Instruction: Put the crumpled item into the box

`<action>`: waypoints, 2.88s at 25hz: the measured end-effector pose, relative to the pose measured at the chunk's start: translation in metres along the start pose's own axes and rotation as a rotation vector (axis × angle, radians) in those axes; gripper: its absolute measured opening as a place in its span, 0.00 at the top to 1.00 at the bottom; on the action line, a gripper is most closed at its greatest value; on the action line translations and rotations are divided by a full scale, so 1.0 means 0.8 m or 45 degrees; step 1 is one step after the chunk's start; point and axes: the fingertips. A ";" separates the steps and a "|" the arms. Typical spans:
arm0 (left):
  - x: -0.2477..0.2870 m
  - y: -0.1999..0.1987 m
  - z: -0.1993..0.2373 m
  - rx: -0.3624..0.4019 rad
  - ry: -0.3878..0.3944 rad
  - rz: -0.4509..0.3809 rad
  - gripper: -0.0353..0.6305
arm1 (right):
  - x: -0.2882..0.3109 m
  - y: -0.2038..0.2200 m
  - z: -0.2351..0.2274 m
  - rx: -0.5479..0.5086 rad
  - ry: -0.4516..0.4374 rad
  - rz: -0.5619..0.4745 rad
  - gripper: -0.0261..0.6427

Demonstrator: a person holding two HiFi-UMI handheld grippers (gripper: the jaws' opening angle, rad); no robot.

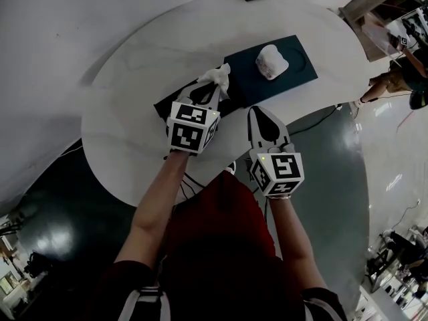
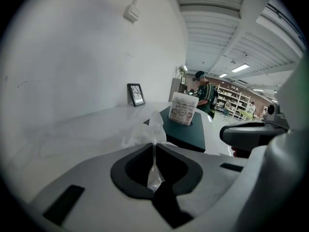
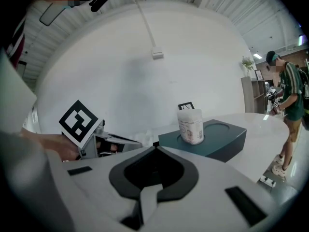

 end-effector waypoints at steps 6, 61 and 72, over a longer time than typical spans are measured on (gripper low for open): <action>0.013 0.018 0.001 -0.014 0.011 0.087 0.89 | 0.007 0.005 0.000 0.000 0.001 0.015 0.94; -0.012 0.016 -0.019 0.008 -0.067 0.089 0.76 | -0.036 -0.015 -0.013 0.033 0.012 -0.066 0.94; -0.058 -0.005 -0.053 0.009 -0.094 -0.048 0.76 | -0.069 -0.038 -0.010 0.029 -0.026 -0.150 0.94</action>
Point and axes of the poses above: the fingertips, and each gripper's own axes: x forward along the fingers, z to its left, y out of its underside, and after that the axes turned 13 degrees about y, right-handed
